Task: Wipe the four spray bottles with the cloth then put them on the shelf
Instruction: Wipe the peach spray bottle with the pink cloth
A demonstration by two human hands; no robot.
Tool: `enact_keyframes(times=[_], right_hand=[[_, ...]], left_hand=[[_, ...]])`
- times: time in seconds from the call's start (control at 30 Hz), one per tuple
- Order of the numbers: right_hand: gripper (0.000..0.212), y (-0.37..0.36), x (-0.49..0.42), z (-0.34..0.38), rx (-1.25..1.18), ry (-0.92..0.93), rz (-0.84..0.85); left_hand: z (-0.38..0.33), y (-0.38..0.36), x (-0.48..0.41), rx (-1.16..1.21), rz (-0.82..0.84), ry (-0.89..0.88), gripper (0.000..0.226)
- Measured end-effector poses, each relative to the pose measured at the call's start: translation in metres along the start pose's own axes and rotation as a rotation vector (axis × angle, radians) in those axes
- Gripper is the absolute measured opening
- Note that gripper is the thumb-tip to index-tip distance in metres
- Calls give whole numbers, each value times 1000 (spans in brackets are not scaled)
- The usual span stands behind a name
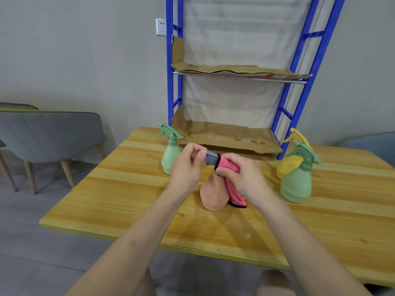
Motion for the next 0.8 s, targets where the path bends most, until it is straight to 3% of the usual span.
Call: enact_keyframes(times=[0.23, 0.4, 0.6, 0.67, 0.8], right_hand=[[40, 6, 8, -11, 109, 71, 87], [36, 12, 8, -7, 89, 71, 167], [13, 0, 8, -4, 81, 56, -52], [17, -5, 9, -5, 54, 54, -104], [23, 3, 13, -6, -6, 64, 29]], left_hand=[[3, -1, -3, 41, 13, 18, 11], [5, -2, -5, 84, 18, 14, 11], [2, -7, -3, 84, 12, 4, 12], [1, -6, -2, 79, 11, 0, 11], [3, -5, -3, 70, 26, 8, 11]])
Point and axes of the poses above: each hand's wrist, its own x-axis away from the middle knuckle, its own y-axis out of the back of the hand, z = x × y, the point moved 3 cm from there along -x, towards the middle knuckle, and after that the axes turned 14 degrees about z, right-handed, at the moved point
